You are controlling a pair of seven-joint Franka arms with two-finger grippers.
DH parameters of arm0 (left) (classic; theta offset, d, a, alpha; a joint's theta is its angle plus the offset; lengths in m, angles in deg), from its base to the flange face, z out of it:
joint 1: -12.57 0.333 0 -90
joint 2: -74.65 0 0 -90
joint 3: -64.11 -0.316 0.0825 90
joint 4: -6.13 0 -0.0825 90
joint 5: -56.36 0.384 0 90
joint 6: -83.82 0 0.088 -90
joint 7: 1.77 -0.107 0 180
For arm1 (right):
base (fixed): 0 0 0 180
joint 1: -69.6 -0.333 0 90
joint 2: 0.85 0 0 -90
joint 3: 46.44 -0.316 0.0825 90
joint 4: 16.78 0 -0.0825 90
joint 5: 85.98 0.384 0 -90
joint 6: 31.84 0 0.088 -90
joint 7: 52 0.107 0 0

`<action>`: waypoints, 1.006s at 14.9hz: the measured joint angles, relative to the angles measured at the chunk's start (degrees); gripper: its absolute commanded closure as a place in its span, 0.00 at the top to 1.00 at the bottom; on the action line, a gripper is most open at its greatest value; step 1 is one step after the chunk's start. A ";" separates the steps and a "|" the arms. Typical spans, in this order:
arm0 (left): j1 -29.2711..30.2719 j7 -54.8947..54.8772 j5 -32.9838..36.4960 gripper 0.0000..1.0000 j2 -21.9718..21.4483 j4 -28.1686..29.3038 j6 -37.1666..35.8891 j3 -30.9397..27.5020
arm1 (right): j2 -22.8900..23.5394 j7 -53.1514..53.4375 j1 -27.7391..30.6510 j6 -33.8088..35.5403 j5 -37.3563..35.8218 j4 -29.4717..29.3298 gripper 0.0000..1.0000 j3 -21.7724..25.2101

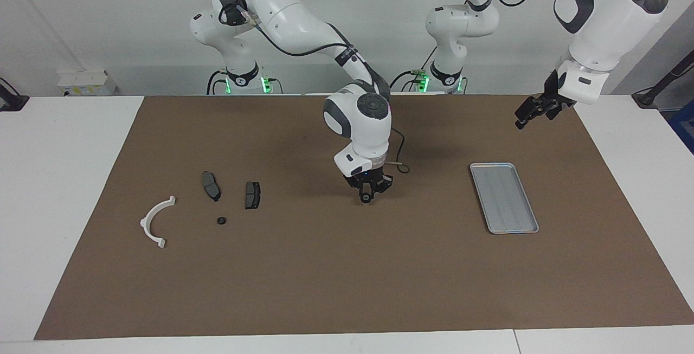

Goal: Pick bearing gear from pile to tray
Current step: 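Carry the ring with the right gripper toward the table center, then set the ring down with the right gripper while the left gripper approaches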

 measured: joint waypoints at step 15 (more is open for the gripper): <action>-7.82 12.59 -0.80 1.00 2.34 1.18 6.43 0.49 | -9.61 -22.05 13.19 20.30 4.41 -7.55 1.00 1.42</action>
